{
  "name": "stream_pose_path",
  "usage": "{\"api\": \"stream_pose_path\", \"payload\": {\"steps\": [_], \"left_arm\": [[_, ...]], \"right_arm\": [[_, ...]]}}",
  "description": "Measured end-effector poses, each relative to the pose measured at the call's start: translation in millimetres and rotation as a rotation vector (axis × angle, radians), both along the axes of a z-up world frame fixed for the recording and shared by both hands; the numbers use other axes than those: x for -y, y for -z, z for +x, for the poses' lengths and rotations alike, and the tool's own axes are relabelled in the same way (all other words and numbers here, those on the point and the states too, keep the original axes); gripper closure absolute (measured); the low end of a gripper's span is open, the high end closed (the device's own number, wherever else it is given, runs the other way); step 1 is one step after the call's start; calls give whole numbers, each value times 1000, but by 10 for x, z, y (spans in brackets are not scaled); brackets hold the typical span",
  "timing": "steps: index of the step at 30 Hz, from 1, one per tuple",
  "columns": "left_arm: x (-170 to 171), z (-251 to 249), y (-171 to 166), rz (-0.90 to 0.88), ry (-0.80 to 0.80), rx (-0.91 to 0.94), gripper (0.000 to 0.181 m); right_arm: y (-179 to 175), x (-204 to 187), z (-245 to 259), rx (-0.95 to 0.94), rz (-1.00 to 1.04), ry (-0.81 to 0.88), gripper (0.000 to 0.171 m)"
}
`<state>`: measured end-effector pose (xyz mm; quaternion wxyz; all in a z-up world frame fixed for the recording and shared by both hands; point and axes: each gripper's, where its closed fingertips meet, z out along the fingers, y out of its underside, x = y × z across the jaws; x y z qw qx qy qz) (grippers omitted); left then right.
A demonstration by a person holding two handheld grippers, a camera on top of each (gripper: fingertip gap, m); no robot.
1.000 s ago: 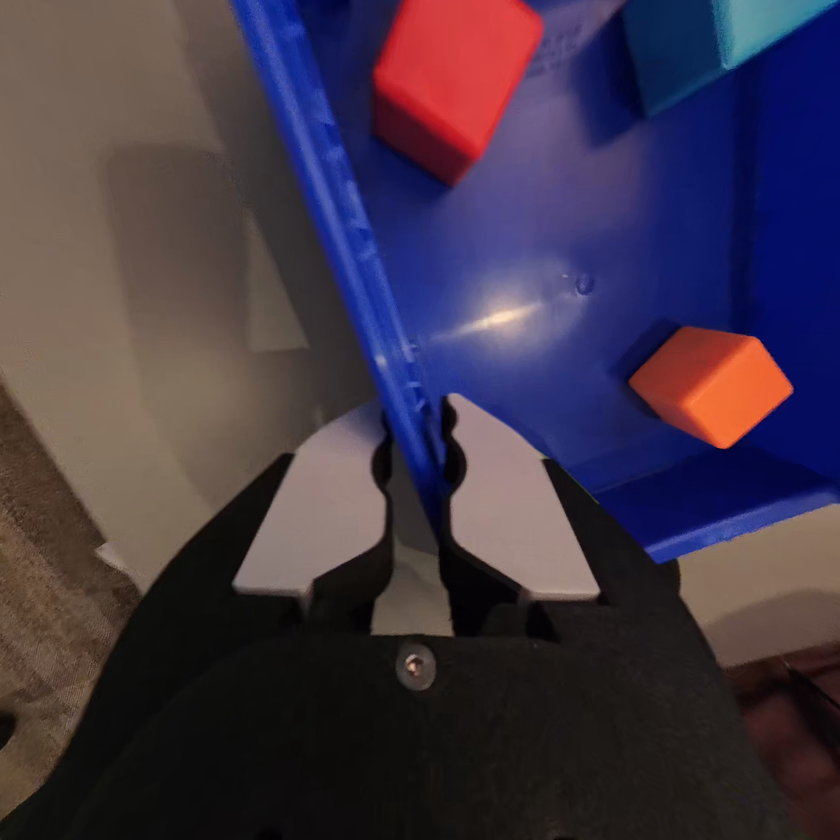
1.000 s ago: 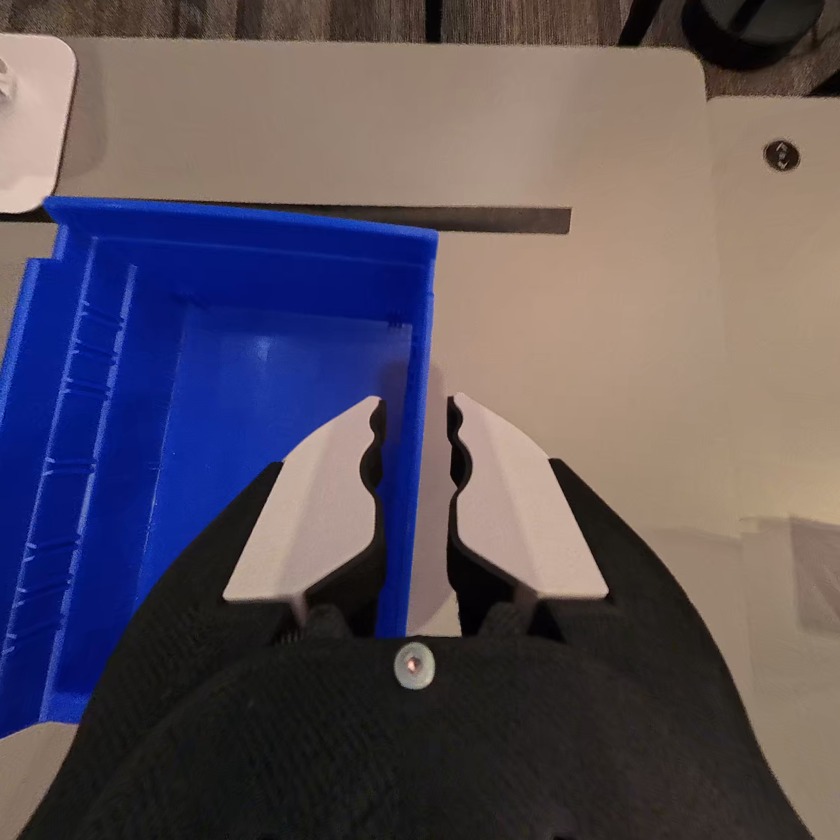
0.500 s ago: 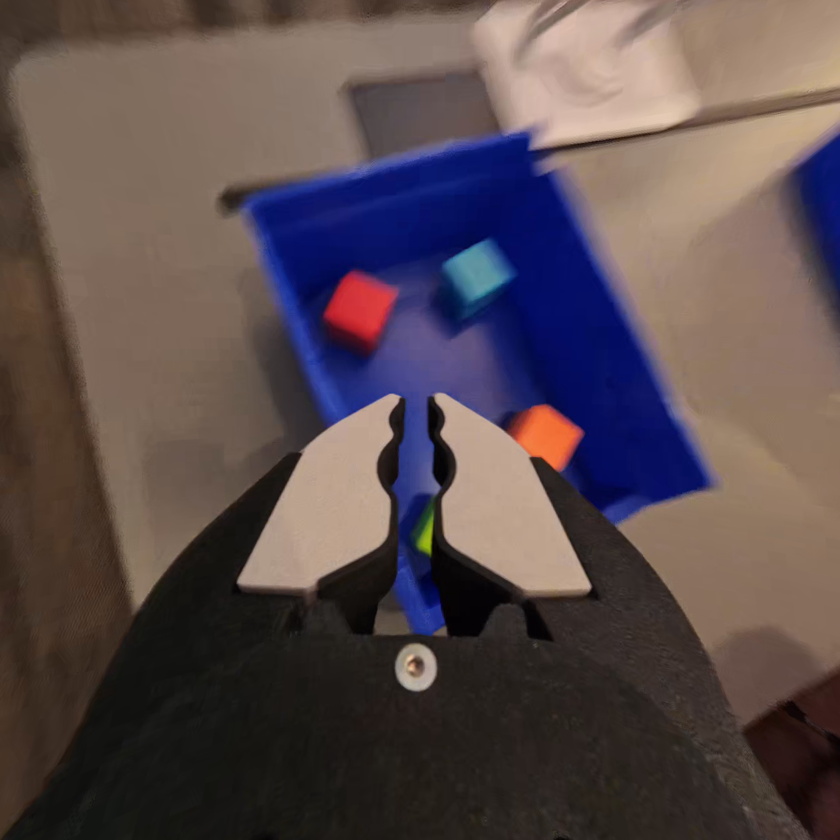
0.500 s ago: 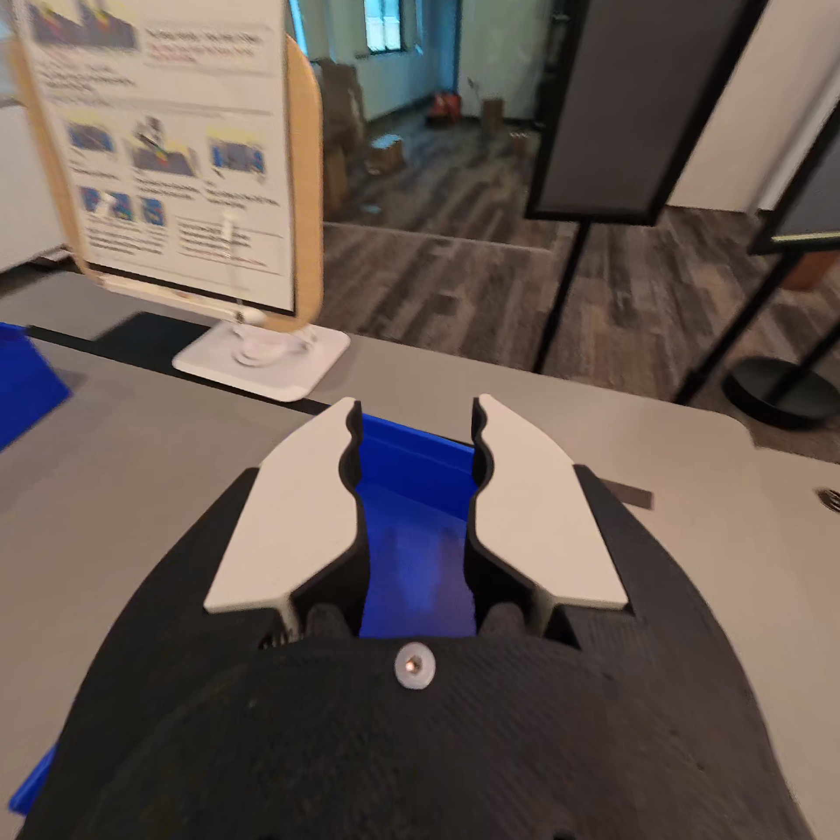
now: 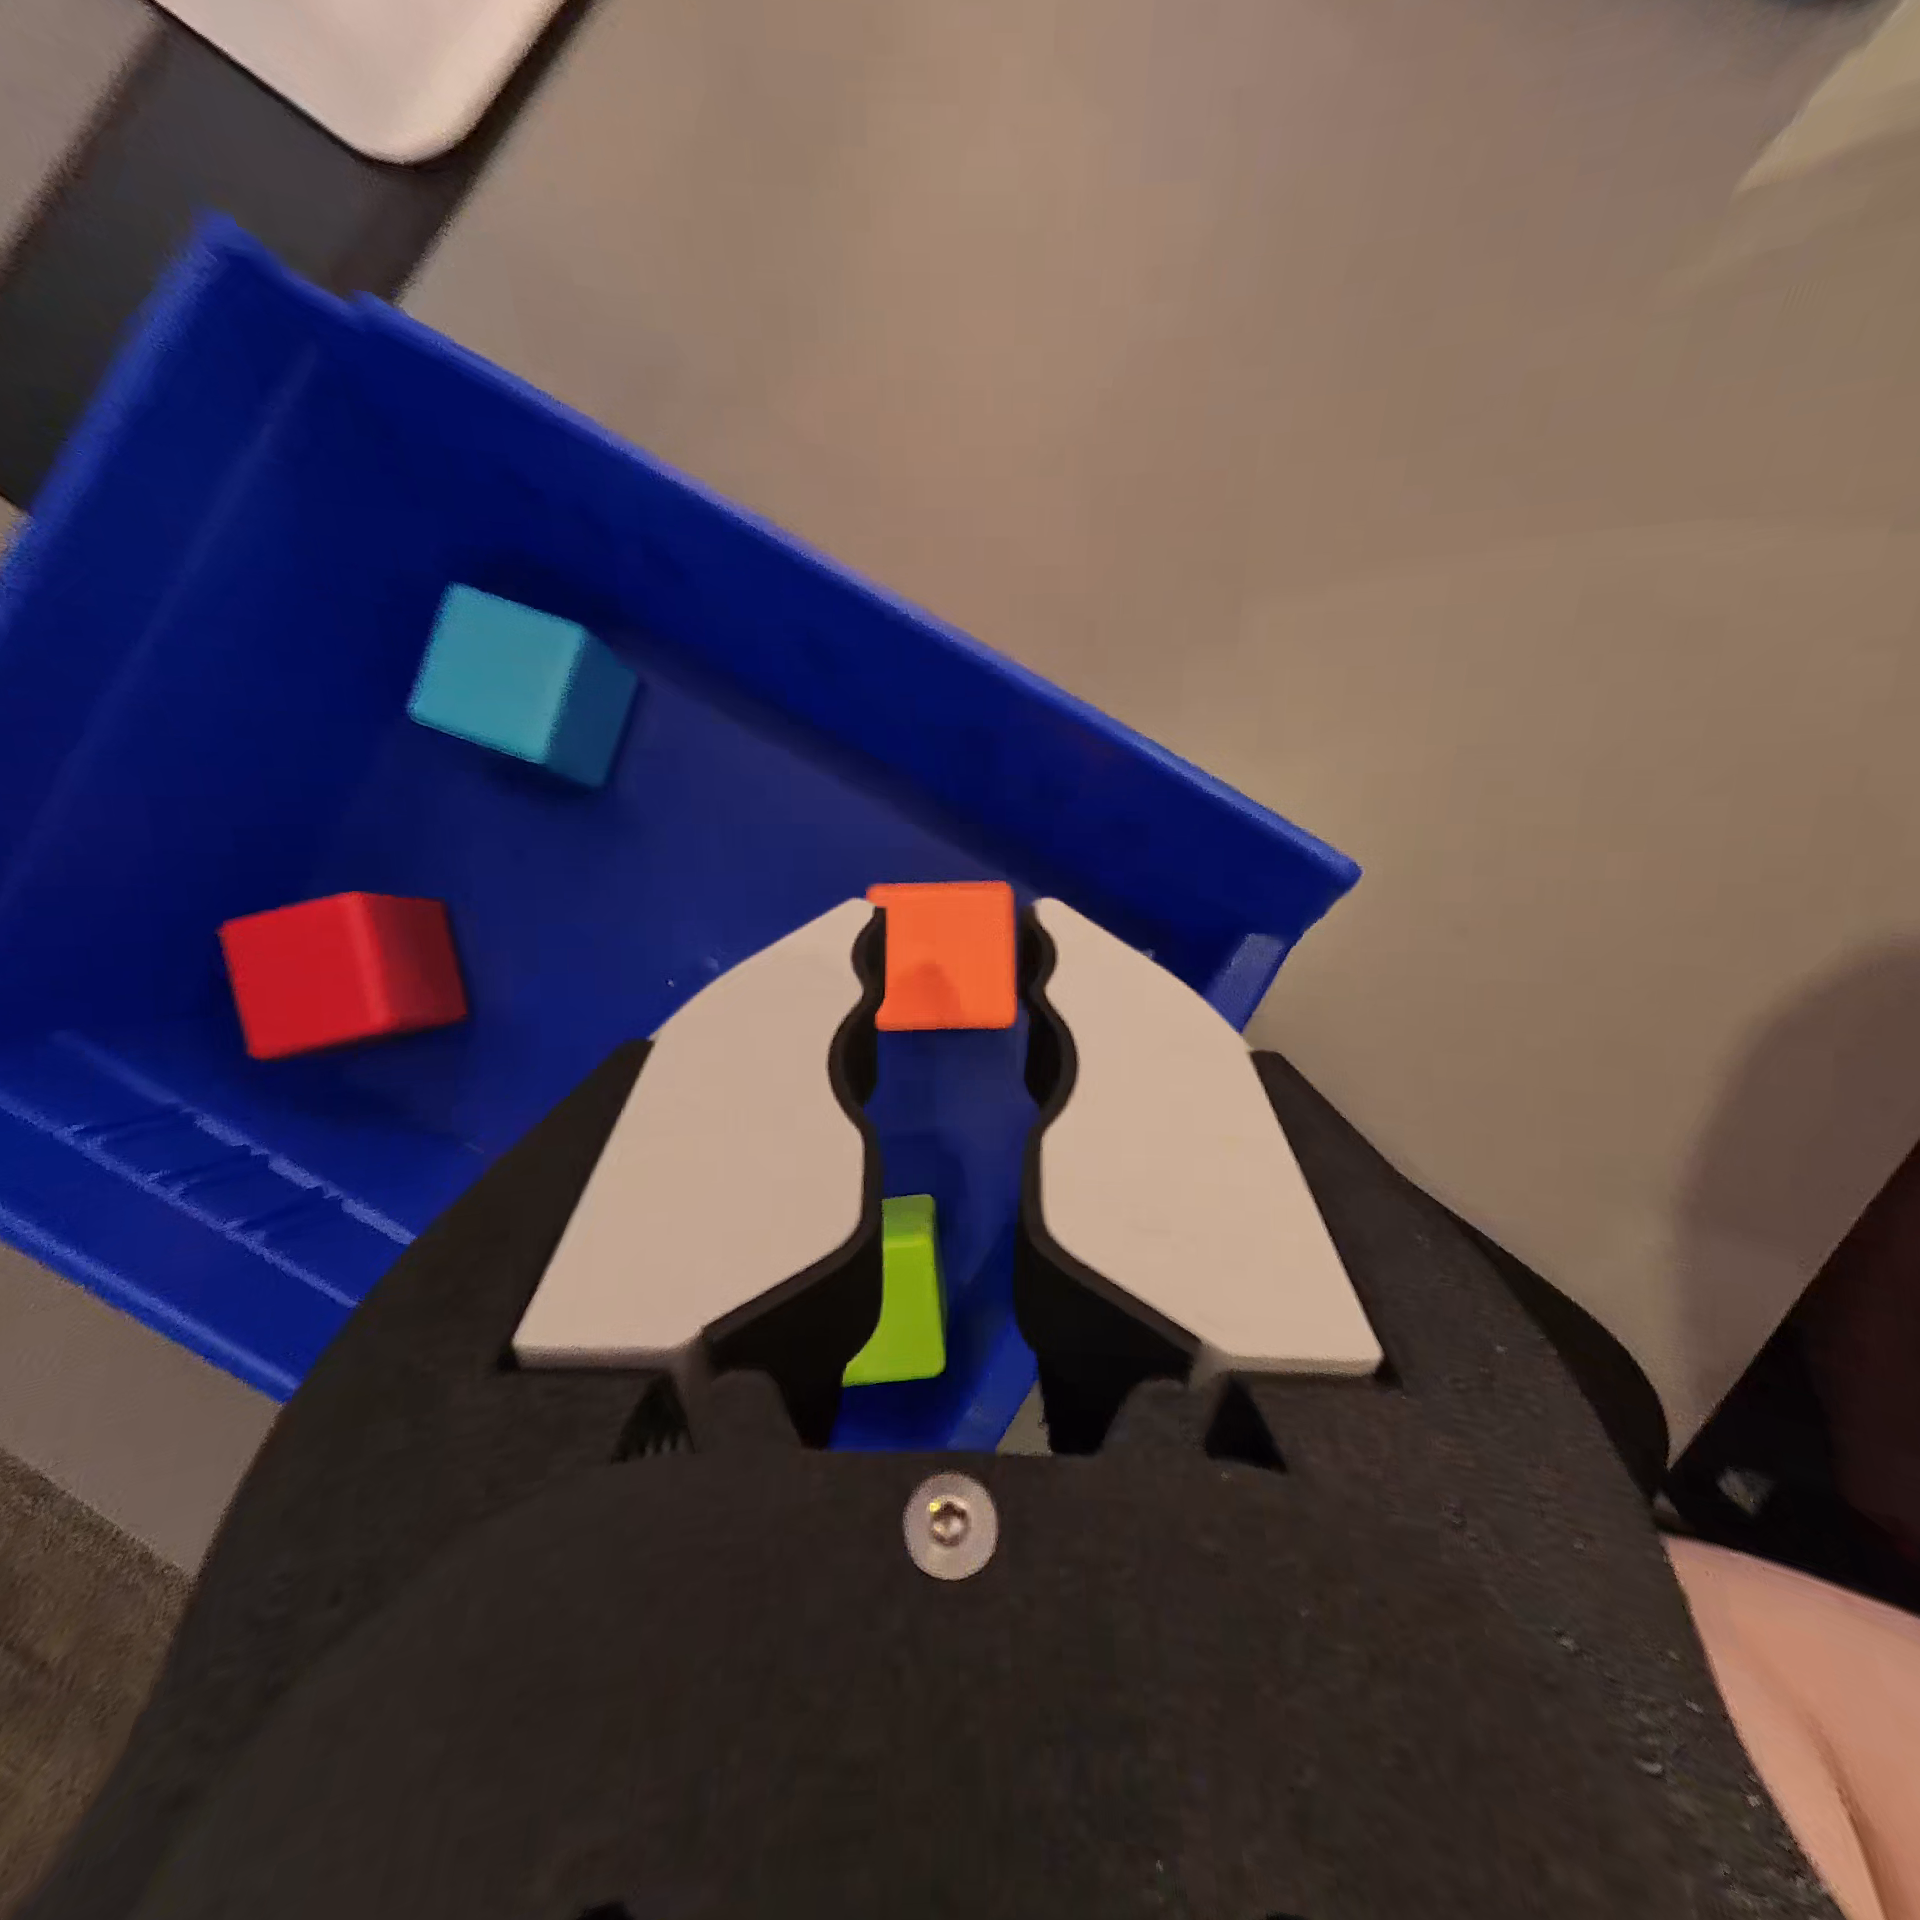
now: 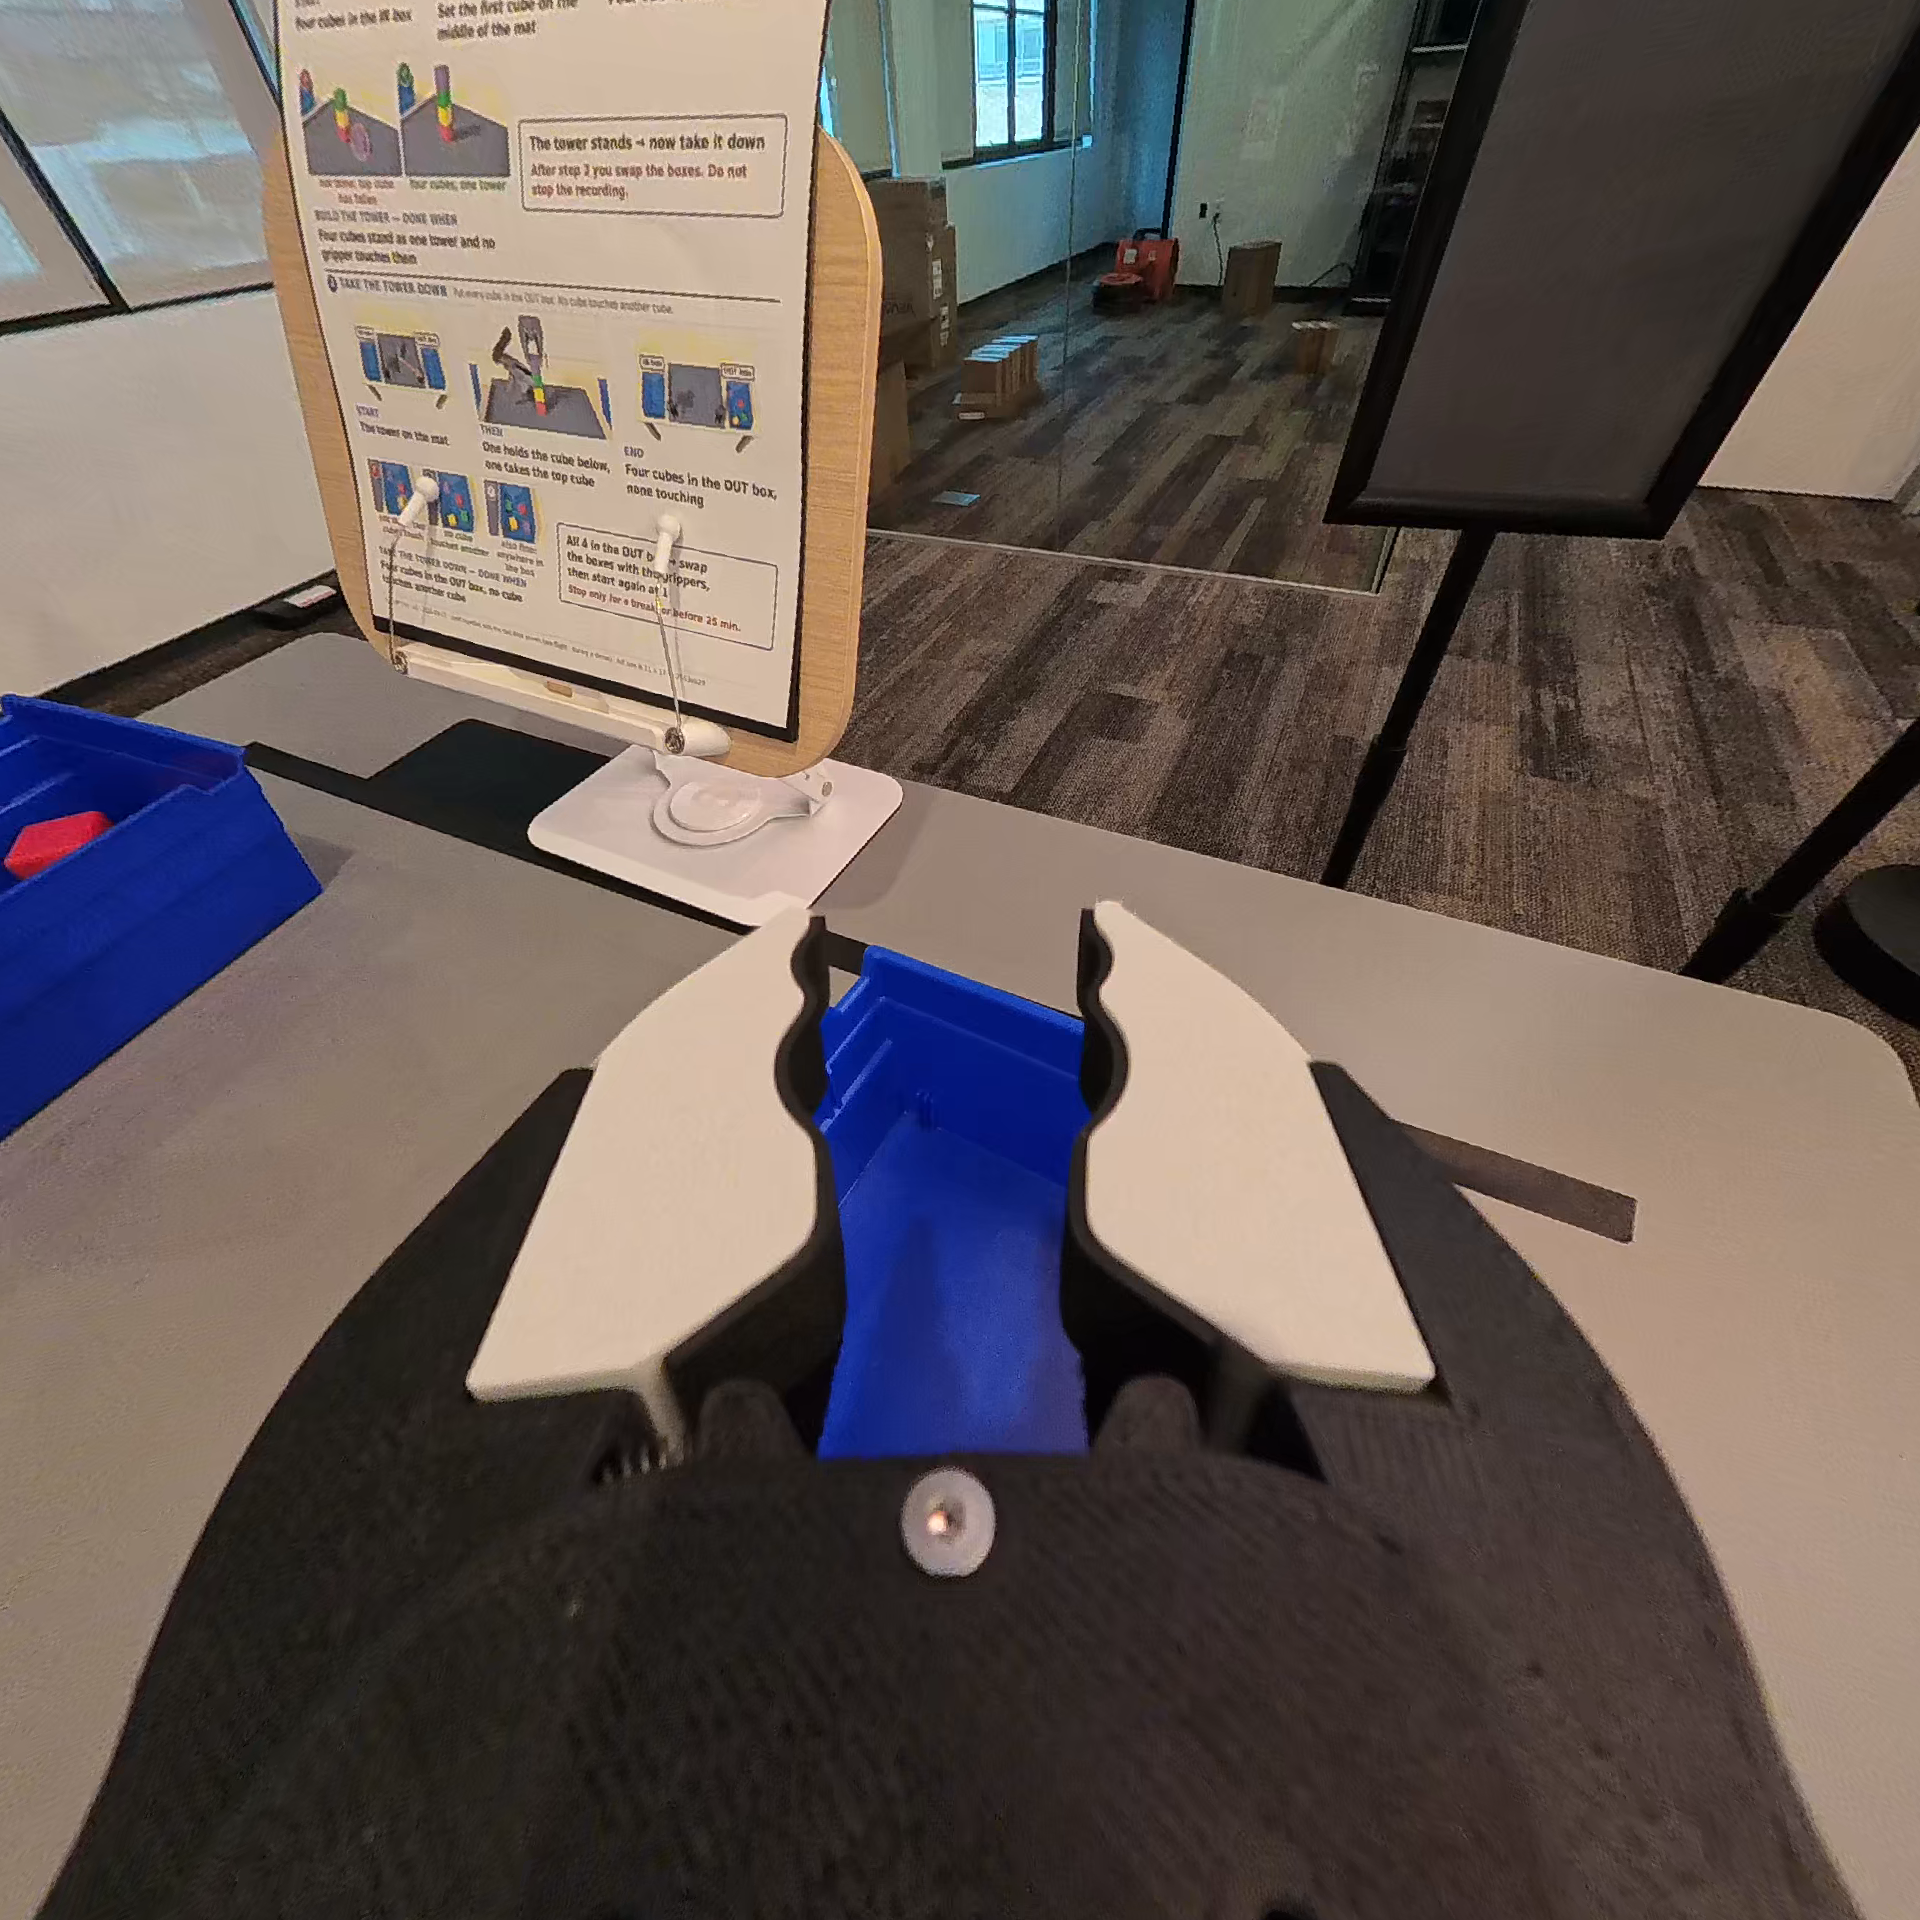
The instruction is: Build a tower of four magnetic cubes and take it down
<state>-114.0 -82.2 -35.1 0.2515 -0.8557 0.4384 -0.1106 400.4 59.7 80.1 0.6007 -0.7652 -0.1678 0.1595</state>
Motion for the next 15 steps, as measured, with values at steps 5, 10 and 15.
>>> {"api": "stream_pose_path", "payload": {"steps": [5, 10, 15], "left_arm": [[-7, -84, 410, -112, -17, -177, 143], [-29, -64, 657, -182, -8, -259, 131], [13, -73, 885, -264, 2, -319, 129]], "right_arm": [[56, -22, 0, 11, -25, -1, 124], [86, -31, -17, 24, -40, -4, 124], [146, -39, -40, 39, -68, -14, 124]]}}
